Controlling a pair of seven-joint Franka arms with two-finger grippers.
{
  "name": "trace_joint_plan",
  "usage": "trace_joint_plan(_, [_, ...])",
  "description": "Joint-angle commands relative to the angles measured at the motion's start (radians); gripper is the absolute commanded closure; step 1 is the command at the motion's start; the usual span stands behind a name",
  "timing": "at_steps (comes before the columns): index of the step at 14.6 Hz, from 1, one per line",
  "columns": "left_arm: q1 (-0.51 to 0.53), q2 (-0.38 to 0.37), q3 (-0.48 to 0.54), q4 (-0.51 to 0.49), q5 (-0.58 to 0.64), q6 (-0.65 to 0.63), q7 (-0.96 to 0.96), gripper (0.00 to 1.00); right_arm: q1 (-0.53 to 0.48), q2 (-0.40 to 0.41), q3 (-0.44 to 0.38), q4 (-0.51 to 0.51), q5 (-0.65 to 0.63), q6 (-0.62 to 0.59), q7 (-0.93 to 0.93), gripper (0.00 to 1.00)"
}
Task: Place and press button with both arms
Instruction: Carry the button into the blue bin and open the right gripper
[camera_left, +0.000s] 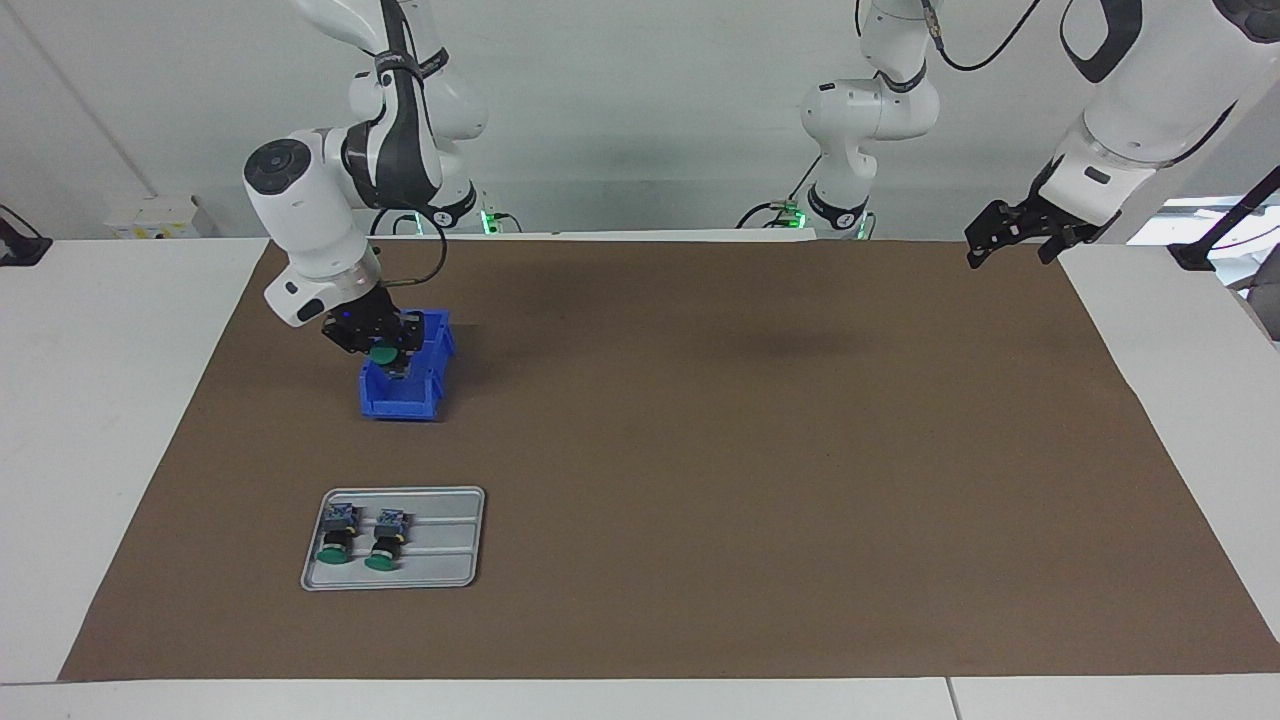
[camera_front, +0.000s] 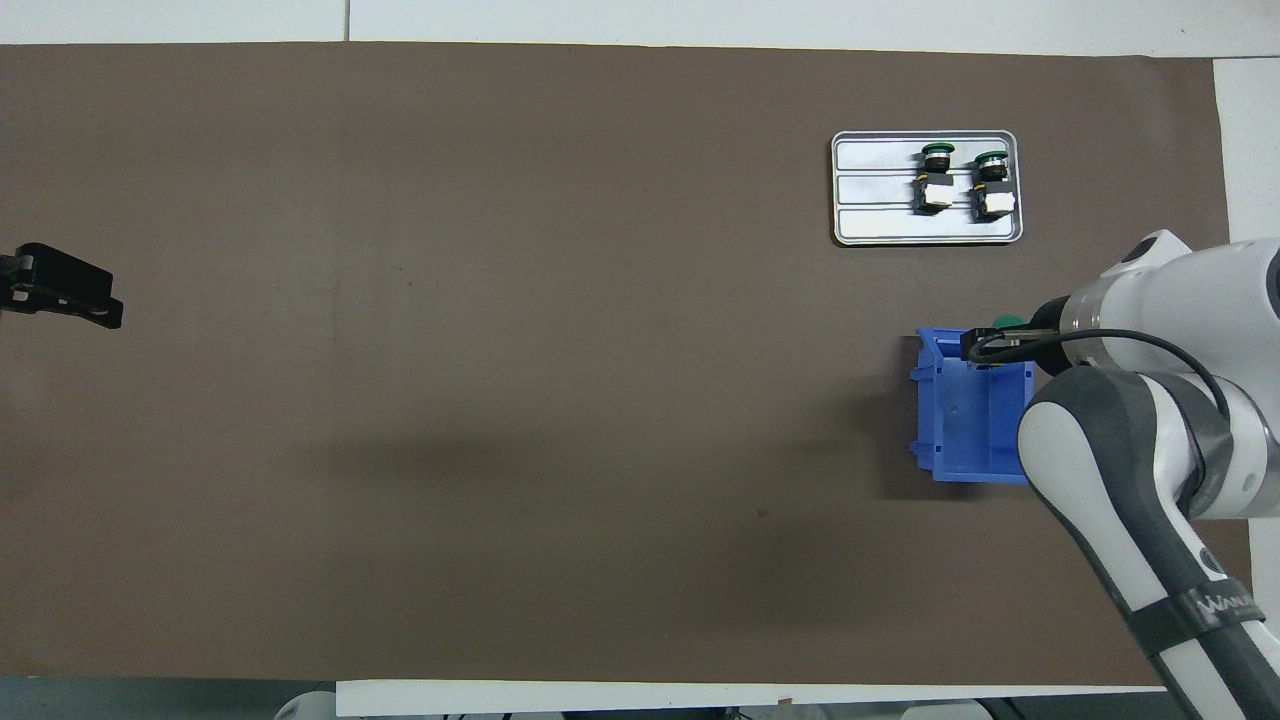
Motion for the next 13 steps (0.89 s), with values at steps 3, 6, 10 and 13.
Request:
trace_joint_plan(3, [0.007,-0.026,-0.002,-0.031,0.017,0.025,0.016,0.00,-0.035,-0.023,0.012,-0.091,0.029,0.099,-0.063,1.00])
trace_joint_plan(6, [0.007,-0.026,-0.001,-0.030,0.017,0.022,0.012,0.00,-0.037,-0.012,0.012,-0.162,0.029,0.200,-0.100,1.00])
trace_joint_plan(10, [0.007,-0.026,-0.001,-0.030,0.017,0.022,0.012,0.00,-0.038,0.023,0.012,-0.168,0.029,0.234,-0.103,0.99])
trace_joint_plan(13, [0.007,-0.026,-0.001,-0.030,0.017,0.022,0.012,0.00,-0.037,0.026,0.012,-0.165,0.029,0.228,-0.100,0.60])
